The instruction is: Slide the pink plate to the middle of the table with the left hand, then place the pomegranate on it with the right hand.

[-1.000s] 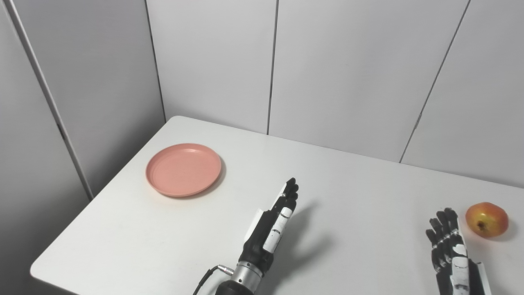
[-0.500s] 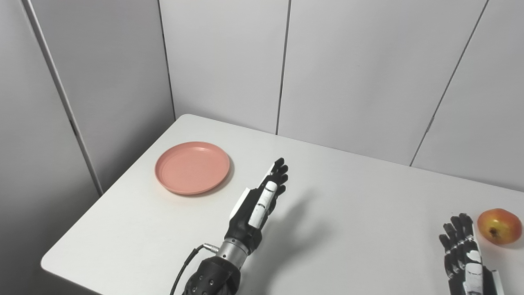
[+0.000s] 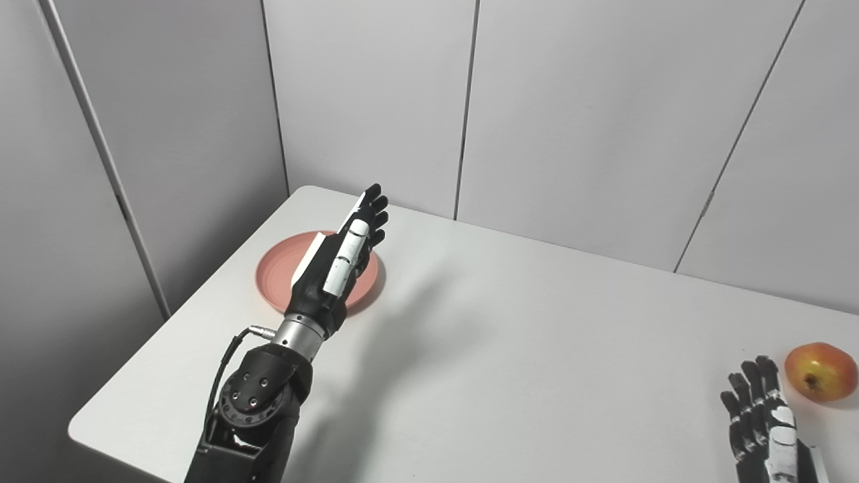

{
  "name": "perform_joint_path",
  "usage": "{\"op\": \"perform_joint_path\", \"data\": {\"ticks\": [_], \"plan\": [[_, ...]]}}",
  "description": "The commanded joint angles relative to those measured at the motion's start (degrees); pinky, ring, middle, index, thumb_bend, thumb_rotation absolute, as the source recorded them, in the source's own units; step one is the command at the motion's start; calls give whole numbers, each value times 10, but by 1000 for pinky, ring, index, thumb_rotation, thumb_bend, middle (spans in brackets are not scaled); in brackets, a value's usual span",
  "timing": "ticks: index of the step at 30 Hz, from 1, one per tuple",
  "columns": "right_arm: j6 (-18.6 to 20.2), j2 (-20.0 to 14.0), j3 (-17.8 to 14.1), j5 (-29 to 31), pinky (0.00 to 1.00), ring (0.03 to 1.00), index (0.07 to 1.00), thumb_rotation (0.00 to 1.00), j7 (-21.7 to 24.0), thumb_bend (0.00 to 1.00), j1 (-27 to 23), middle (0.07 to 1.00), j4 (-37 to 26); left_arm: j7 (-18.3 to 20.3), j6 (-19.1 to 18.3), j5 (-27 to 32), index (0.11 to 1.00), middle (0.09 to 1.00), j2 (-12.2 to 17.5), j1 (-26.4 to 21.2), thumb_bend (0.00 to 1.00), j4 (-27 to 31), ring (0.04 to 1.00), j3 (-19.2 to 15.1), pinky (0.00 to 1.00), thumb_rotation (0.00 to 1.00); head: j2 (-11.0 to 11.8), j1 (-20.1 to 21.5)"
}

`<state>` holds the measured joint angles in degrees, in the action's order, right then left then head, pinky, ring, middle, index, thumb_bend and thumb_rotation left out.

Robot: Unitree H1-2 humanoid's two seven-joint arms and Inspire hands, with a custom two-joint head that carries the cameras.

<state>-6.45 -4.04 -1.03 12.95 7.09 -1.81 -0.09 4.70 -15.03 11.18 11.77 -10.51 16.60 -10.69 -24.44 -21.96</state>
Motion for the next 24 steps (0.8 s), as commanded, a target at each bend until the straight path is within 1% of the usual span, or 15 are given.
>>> {"op": "perform_joint_path", "data": {"ticks": [1,4,6,10,12,14,18,19,20,23,24], "plan": [[6,-6,-9,5,1000,1000,1000,997,4,565,8,1000,24,1,23,9,1000,1000,17,-37,624,4,1000,-11,1000,1000,2,-8],[12,-9,-14,8,1000,1000,1000,1000,3,561,7,1000,25,5,22,18,1000,1000,32,-48,602,-2,1000,-23,1000,1000,4,-14],[13,-12,-13,6,1000,1000,1000,1000,5,568,6,1000,25,9,19,24,1000,1000,48,-57,604,-12,1000,-34,1000,1000,6,-17],[9,-16,-13,9,1000,1000,1000,1000,11,587,4,1000,32,15,29,30,1000,1000,80,-74,607,-50,1000,-56,1000,1000,11,-27],[2,-18,-13,6,1000,1000,1000,1000,11,594,4,1000,36,20,38,32,1000,1000,95,-82,599,-75,1000,-65,1000,1000,19,-39],[-2,-18,-14,4,1000,1000,1000,1000,10,601,2,1000,42,18,42,31,1000,1000,104,-87,594,-94,1000,-72,1000,1000,28,-45],[-6,-15,-16,5,1000,1000,1000,990,10,657,-2,1000,54,14,47,26,1000,998,117,-96,566,-129,996,-82,1000,1000,35,-52],[-9,-13,-17,6,1000,1000,1000,976,10,665,-2,1000,57,12,51,23,996,991,121,-99,562,-139,987,-84,1000,1000,35,-52],[-13,-11,-18,6,1000,1000,1000,956,9,655,-1,1000,60,12,59,20,967,961,125,-102,556,-152,959,-87,979,1000,38,-55],[-22,-8,-20,5,1000,1000,1000,946,9,648,0,1000,64,17,83,15,939,932,136,-107,551,-185,933,-89,959,1000,40,-57],[-23,-8,-21,5,1000,1000,1000,944,9,652,1,1000,65,22,91,13,933,925,142,-109,550,-199,927,-88,954,1000,45,-58]]}}
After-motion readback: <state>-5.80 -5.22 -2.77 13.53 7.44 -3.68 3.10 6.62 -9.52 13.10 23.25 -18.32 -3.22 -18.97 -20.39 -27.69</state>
